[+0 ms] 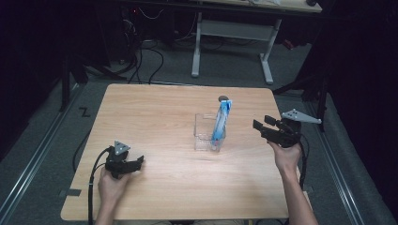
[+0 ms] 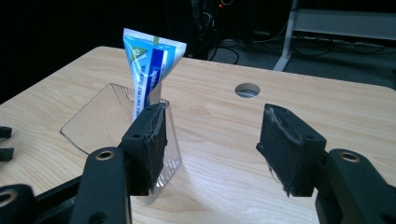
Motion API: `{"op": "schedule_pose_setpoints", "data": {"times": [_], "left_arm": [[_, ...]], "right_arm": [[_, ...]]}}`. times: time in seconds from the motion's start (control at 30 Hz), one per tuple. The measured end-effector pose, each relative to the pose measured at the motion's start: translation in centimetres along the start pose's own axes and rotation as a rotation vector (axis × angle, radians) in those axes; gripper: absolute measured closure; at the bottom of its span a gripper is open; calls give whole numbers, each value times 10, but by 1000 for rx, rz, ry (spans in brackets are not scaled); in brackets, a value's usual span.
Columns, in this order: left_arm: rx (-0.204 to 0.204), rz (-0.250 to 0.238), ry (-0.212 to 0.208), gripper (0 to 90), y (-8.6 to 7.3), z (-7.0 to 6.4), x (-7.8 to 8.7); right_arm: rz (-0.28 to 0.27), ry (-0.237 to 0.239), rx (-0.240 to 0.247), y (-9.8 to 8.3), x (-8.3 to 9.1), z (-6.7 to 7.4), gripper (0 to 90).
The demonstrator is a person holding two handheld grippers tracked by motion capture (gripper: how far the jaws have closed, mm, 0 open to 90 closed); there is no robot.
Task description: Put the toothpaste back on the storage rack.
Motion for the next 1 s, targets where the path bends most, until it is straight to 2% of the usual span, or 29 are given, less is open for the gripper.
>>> {"op": "schedule_pose_setpoints", "data": {"times": [0.57, 1.0], "left_arm": [[0, 0, 0, 245, 0, 0, 0], [1, -1, -1, 245, 0, 0, 0]], "right_arm": [[-25, -33, -41, -13, 23, -24, 412], [-35, -55, -70, -25, 38, -36, 412]]}}
Point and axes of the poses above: each handheld gripper's, and its own axes: x roughly backward along the jaws, y roughly out of its top, z roughly to its left, the point moved 9 cm from there along -x, roughly forward along the jaws, and after that the axes turned 4 degrees about -y, right-handed, at the moved point
